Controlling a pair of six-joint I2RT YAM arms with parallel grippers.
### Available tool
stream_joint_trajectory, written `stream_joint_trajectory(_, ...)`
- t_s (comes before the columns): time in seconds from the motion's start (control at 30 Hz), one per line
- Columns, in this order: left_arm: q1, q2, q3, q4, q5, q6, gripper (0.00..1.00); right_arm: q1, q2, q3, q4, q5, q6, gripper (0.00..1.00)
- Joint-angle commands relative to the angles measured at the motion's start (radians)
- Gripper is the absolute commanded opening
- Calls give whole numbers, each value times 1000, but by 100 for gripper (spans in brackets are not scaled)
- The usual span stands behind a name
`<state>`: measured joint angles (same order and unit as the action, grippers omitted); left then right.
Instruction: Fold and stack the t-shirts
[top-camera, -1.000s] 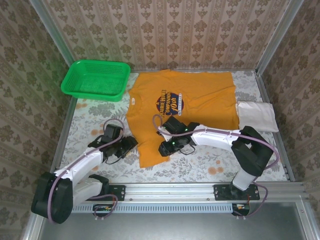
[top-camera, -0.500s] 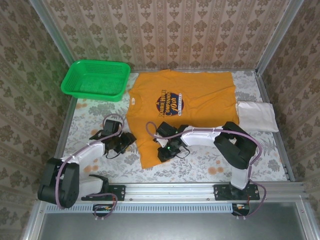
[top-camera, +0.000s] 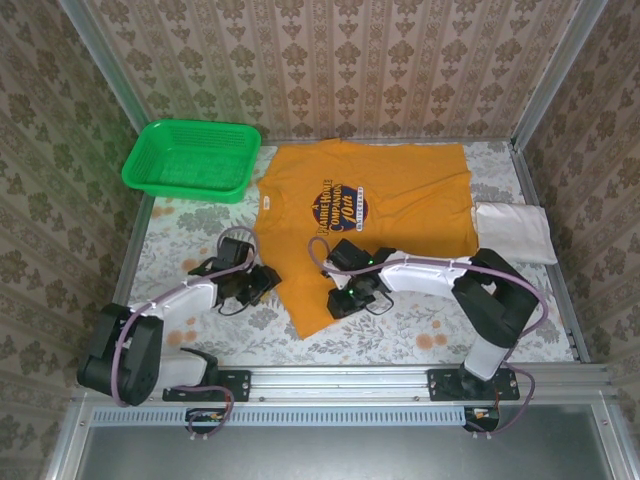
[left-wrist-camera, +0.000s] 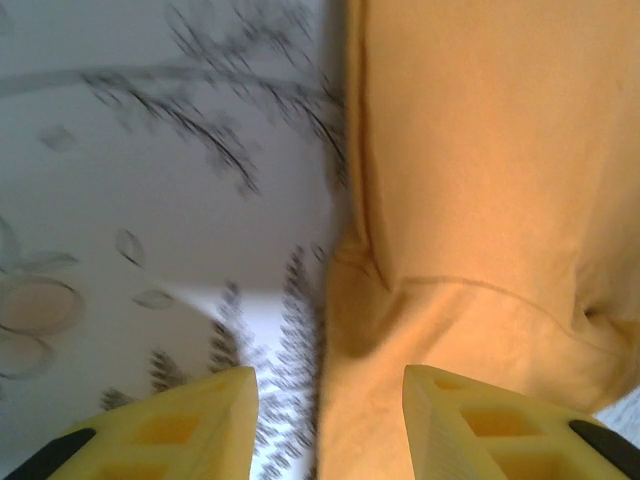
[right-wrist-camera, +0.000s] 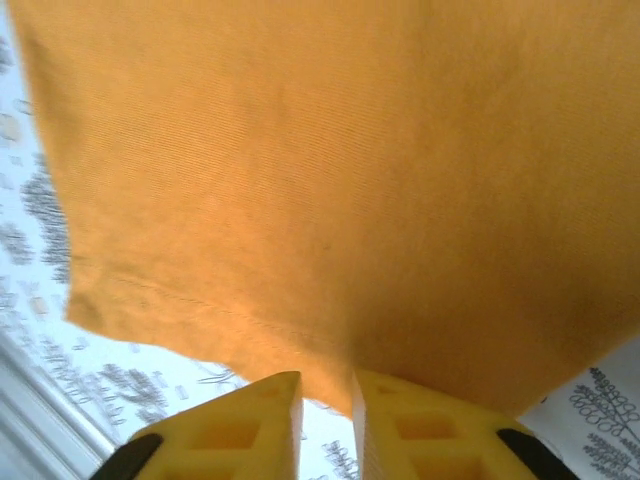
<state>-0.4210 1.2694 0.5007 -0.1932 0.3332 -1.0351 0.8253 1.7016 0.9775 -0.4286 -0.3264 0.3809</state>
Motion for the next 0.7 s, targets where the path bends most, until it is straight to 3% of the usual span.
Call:
stream_joint_trajectory(0.0, -71, -30, 3, -5, -32, -68, 41, -27, -78, -21, 93, -67, 36, 25)
stream_joint_trajectory(0.4, -156, -32, -38, 5, -66, -157, 34, -208, -138, -50, 144, -79, 42, 26)
stream_joint_trajectory(0.67, -160, -67, -30, -79, -124, -141, 45, -218, -147, -60, 144, -71, 44, 26)
